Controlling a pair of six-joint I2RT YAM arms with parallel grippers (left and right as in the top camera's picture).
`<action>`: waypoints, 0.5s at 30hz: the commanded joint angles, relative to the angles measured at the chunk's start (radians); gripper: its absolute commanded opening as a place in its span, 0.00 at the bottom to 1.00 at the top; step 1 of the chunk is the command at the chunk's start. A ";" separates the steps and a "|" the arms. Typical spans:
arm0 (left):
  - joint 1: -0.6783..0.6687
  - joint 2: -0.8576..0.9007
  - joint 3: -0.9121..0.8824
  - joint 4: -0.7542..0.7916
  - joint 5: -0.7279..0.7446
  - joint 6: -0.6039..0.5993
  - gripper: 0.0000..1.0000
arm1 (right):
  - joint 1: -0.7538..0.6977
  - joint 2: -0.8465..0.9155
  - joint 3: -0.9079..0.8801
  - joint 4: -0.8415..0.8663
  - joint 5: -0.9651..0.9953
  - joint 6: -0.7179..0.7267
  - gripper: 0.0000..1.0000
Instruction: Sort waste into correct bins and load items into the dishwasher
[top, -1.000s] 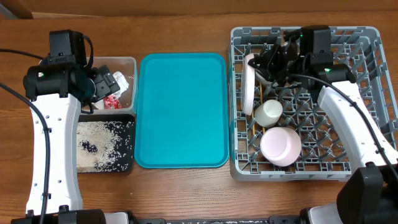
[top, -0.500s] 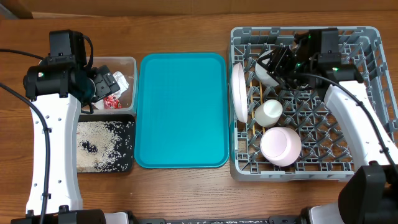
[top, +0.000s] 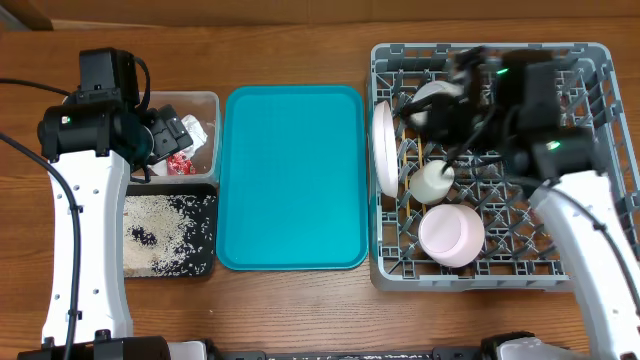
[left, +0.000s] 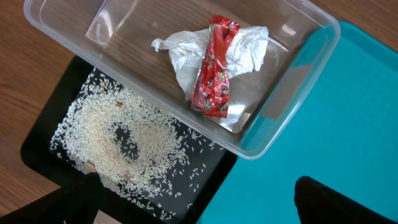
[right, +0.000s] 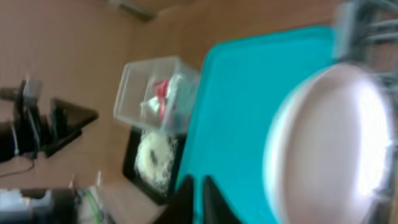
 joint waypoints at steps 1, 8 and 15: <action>-0.007 -0.009 0.011 0.003 -0.009 0.011 1.00 | 0.134 0.012 -0.001 -0.005 0.188 -0.050 0.04; -0.007 -0.009 0.011 0.003 -0.009 0.011 1.00 | 0.345 0.134 -0.002 0.018 0.528 -0.046 0.04; -0.007 -0.009 0.011 0.003 -0.009 0.011 1.00 | 0.345 0.211 -0.001 -0.070 0.843 0.088 0.04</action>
